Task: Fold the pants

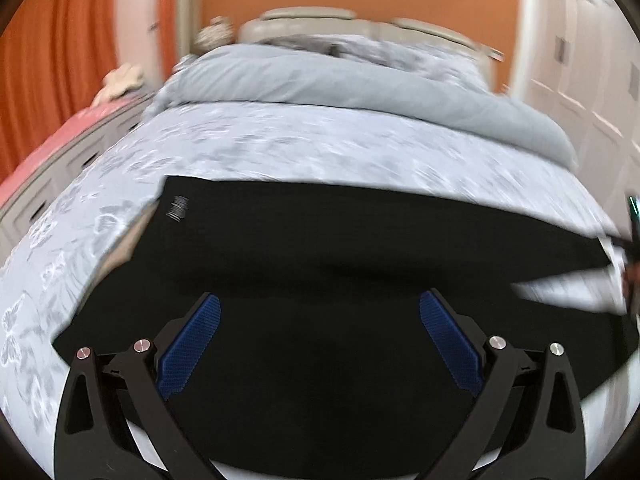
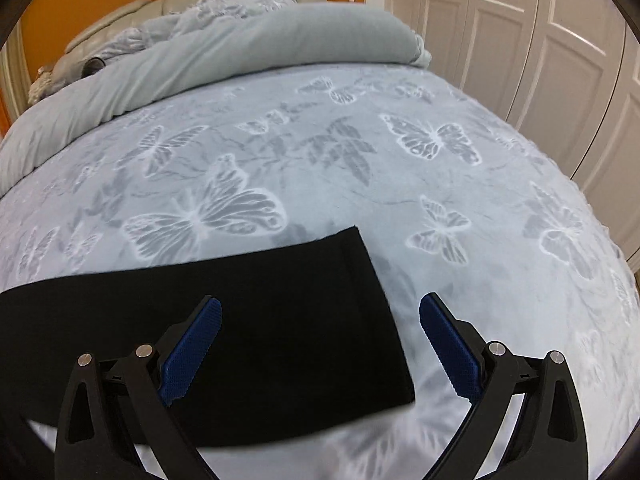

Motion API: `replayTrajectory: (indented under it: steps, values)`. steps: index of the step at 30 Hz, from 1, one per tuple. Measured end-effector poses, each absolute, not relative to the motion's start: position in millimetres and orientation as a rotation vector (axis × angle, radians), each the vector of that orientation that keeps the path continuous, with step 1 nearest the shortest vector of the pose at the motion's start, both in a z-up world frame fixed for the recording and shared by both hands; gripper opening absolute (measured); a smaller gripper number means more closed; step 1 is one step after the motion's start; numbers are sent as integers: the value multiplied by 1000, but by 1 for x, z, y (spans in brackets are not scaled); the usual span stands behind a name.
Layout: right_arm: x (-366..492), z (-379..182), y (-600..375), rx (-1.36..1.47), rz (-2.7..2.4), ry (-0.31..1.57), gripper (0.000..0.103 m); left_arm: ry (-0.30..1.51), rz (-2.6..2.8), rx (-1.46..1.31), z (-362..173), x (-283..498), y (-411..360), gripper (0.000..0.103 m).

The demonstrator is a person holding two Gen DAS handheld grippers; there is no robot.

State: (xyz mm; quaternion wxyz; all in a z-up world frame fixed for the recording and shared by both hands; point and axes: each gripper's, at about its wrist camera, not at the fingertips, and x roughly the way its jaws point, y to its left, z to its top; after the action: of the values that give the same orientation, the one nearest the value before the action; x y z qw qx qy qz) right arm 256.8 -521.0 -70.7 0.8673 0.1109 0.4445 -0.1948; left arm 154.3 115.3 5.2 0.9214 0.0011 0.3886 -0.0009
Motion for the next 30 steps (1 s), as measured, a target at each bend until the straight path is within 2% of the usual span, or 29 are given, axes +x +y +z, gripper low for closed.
replayTrajectory:
  steps: [7,13,16,18,19,20,21,22,30]
  values:
    - [278,-97,-538,282,-384,951,97,888,254,-91,4,308,230,98]
    - [291,-101,-532,263,-383,944,97,986,365,-103,-38,384,285,98]
    - [294,-99,-522,216,-376,946,88,1013,365,-122,-56,395,294,97]
    - [293,-97,-517,192,-374,941,74,1013,327,-145,-63,397,294,76]
    - [292,-95,-517,188,-378,936,55,1030,307,-156,-67,399,294,43]
    - [291,-93,-518,195,-381,932,27,1046,318,-163,-69,400,295,22]
    - [288,-89,-522,224,-379,929,13,1048,318,-178,-69,400,297,22]
    - [286,-87,-524,249,-372,924,8,1034,320,-183,-64,397,297,21]
    - [231,-20,-525,285,-345,783,8,857,223,-197,20,343,285,15]
